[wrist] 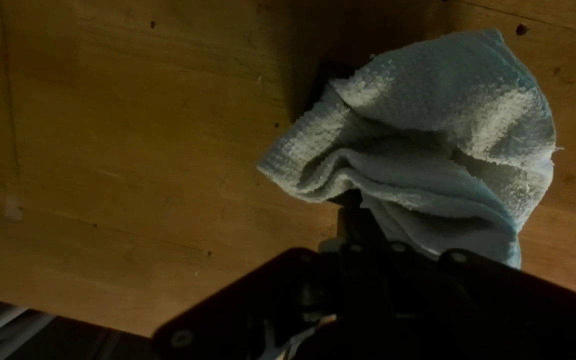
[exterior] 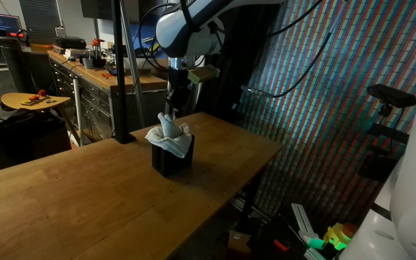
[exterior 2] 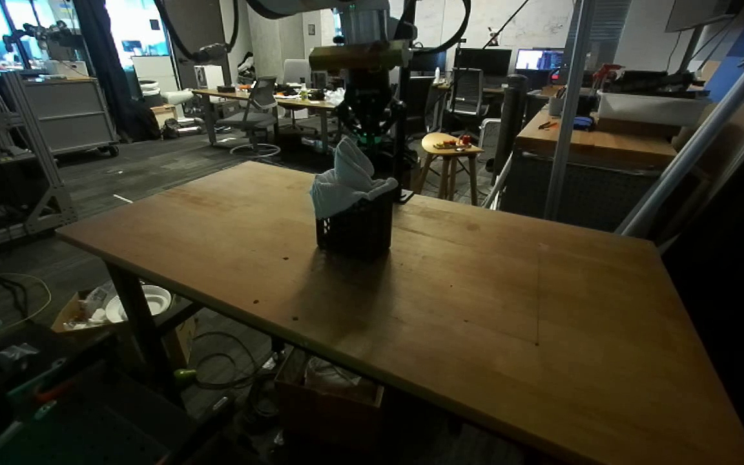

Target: Put the white towel in the black box

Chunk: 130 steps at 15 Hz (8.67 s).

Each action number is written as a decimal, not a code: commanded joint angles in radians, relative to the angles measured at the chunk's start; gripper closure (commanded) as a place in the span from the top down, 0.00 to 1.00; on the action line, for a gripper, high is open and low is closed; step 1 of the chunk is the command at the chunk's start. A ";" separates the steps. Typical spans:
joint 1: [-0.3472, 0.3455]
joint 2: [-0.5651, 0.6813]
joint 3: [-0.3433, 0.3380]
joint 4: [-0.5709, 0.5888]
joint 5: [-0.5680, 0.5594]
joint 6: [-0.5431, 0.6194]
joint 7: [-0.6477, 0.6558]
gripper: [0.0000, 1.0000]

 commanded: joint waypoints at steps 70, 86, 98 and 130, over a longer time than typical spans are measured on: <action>-0.006 0.216 0.052 0.190 0.006 -0.224 -0.189 0.00; 0.108 0.239 0.052 0.243 -0.077 -0.254 0.022 0.00; 0.169 0.241 0.070 0.266 -0.118 -0.297 0.160 0.01; 0.057 0.086 0.051 -0.018 0.056 -0.040 0.119 0.15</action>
